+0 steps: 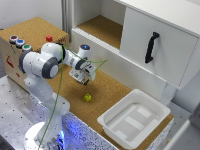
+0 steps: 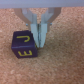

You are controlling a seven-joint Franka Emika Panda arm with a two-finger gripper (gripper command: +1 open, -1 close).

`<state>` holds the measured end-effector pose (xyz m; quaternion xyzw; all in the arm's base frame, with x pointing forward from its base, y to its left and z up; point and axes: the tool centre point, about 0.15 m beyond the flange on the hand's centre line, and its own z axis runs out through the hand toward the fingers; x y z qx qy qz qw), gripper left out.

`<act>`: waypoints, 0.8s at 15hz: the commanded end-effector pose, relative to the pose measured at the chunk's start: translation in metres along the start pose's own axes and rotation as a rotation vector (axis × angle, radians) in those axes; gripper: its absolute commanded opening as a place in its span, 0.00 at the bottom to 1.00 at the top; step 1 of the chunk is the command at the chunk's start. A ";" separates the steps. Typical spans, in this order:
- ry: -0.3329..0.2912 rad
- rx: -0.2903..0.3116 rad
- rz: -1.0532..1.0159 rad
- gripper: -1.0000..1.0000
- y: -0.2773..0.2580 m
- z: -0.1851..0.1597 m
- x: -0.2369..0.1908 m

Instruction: Go push the purple block to the left

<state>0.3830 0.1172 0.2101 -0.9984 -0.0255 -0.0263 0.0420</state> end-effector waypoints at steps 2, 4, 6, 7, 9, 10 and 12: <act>-0.033 -0.040 0.066 0.00 -0.028 0.007 0.016; 0.012 -0.107 0.097 0.00 -0.020 -0.015 0.014; 0.060 -0.114 0.133 0.00 -0.009 -0.047 0.006; 0.077 -0.101 0.126 0.00 -0.007 -0.058 0.002; 0.089 -0.092 0.095 0.00 -0.005 -0.069 -0.004; 0.071 -0.082 0.075 1.00 -0.005 -0.069 -0.006; 0.070 -0.072 0.063 1.00 -0.004 -0.069 -0.007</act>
